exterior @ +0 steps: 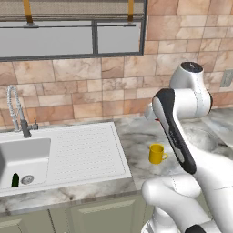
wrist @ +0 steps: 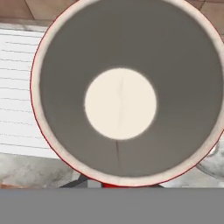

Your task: Clear the mugs and bowl far away from the sink.

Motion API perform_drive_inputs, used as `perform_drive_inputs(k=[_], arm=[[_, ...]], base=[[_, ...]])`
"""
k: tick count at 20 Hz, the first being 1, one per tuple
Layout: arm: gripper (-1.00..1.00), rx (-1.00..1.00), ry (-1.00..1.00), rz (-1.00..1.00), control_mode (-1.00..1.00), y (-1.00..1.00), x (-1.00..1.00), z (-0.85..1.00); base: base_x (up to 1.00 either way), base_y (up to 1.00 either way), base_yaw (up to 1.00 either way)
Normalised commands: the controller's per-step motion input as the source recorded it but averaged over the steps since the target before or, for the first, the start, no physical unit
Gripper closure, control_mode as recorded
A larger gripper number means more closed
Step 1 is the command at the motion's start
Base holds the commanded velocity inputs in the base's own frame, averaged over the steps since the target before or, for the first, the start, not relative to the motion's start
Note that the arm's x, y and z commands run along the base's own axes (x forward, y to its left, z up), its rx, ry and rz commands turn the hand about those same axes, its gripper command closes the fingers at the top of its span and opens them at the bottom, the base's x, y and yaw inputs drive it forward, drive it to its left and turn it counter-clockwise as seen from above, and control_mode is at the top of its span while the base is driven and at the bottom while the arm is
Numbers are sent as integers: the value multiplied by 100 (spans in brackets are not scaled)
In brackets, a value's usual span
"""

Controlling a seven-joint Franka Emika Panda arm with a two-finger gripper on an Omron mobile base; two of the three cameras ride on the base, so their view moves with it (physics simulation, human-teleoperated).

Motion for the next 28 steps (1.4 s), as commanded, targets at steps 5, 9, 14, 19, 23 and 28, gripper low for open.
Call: perform_drive_inputs(k=[5, 9, 14, 19, 23, 28], arm=[[100, 3, -6, 2, 100, 1, -56, 45], [100, 0, 0, 0, 100, 0, 0, 0], [100, 0, 0, 0, 100, 0, 0, 0], [100, 0, 0, 0, 100, 0, 0, 0], [100, 0, 0, 0, 100, 0, 0, 0], [100, 0, 0, 0, 100, 0, 0, 0]], base=[[-40, 23, 2], [-100, 86, 2], [-83, 100, 44], [0, 46, 88], [0, 5, 100], [0, 0, 100]])
